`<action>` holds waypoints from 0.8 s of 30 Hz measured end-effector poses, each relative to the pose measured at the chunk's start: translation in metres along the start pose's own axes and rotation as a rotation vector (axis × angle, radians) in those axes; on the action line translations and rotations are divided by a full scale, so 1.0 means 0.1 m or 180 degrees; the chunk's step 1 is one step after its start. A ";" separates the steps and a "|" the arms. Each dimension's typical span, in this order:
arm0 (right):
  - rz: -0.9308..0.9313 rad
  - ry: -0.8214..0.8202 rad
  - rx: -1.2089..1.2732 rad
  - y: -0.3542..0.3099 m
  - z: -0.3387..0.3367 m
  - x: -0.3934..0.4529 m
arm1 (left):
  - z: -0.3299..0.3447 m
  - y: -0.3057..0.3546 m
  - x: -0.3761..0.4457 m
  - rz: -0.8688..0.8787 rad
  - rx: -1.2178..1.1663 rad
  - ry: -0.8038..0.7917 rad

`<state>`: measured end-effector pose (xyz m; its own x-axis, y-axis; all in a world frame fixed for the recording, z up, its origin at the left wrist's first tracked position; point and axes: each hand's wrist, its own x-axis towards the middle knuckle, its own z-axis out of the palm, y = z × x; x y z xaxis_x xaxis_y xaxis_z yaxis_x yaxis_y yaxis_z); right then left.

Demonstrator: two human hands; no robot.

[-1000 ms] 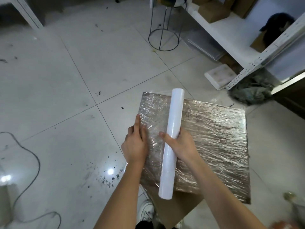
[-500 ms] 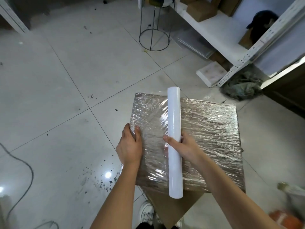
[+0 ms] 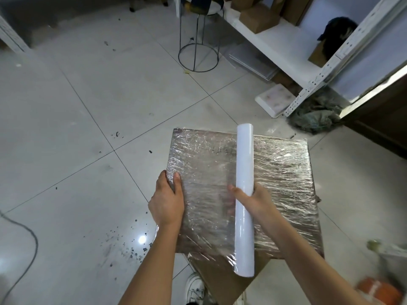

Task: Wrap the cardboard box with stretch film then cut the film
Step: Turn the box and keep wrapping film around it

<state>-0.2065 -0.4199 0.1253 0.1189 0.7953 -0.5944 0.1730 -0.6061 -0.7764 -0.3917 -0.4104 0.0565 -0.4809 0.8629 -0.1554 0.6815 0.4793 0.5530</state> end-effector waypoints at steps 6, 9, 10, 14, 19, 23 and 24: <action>-0.0281 0.0478 -0.1311 0.06 -0.09 0.14 | 0.00 -0.01 0.00 0.0055 -0.0020 0.0041; 0.0139 0.0257 -0.1069 0.13 -0.14 0.18 | -0.01 -0.01 0.02 0.0041 -0.0053 0.0060; 0.0262 0.0161 -0.0868 0.11 -0.17 0.17 | -0.02 -0.01 0.02 0.0041 -0.0083 0.0051; 0.0046 -0.0063 -0.0784 0.05 -0.30 0.07 | -0.02 0.00 0.01 0.0007 -0.0001 -0.0046; -0.0443 0.0734 -0.1647 0.27 -0.23 0.00 | -0.02 0.02 -0.01 0.0151 0.0617 -0.0282; -0.0497 0.1168 -0.1366 0.31 -0.15 -0.01 | 0.00 0.14 -0.01 0.0678 0.1687 -0.0056; -0.0463 0.1173 -0.1313 0.31 -0.14 0.00 | 0.01 0.21 -0.04 0.1054 0.1649 0.0012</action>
<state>-0.1871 -0.4388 0.1040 0.3857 0.8662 -0.3177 0.5717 -0.4947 -0.6546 -0.3750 -0.4032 0.0679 -0.1990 0.9792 -0.0399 0.9741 0.2021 0.1016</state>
